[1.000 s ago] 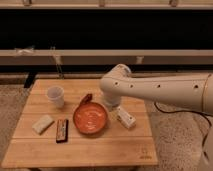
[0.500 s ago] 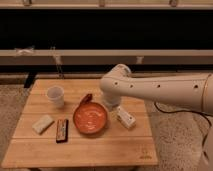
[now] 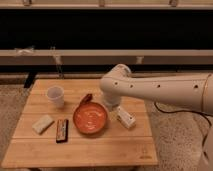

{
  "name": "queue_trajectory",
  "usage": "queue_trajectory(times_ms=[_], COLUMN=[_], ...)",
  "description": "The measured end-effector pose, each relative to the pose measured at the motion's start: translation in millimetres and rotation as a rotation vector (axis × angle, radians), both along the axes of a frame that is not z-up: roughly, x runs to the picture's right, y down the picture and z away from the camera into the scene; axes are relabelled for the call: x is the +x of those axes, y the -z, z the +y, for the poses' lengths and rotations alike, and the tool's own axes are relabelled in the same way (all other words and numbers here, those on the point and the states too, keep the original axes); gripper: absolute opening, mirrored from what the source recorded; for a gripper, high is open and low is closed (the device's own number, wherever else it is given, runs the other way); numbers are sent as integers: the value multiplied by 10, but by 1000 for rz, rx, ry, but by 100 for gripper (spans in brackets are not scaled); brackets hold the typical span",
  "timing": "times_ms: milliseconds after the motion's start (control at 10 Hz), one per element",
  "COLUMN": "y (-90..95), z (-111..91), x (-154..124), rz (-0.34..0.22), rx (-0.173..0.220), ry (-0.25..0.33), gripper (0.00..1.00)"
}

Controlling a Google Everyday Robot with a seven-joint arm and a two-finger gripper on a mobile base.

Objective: Place the pepper on the white sponge

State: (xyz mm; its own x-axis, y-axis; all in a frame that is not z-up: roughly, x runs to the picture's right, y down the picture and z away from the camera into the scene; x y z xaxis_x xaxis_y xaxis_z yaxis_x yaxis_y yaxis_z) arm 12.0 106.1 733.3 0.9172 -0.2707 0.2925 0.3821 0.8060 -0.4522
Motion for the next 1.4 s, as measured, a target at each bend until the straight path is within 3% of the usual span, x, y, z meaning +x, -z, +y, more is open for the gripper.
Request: queue_trajectory(times_ms=[100, 300, 600, 900, 1200, 1400], y=[-8, -176, -565, -997, -1274, -1479], z=[-13, -232, -663, -1014, -1085, -1065], x=[-1, -91, -262, -477, -630, -807], rz=[-4, -50, -127, -224, -270, -306], rx=[6, 47, 91, 164, 187, 179], ry=[8, 75, 163, 270, 357, 414], gripper=[80, 80, 80, 80, 80, 80])
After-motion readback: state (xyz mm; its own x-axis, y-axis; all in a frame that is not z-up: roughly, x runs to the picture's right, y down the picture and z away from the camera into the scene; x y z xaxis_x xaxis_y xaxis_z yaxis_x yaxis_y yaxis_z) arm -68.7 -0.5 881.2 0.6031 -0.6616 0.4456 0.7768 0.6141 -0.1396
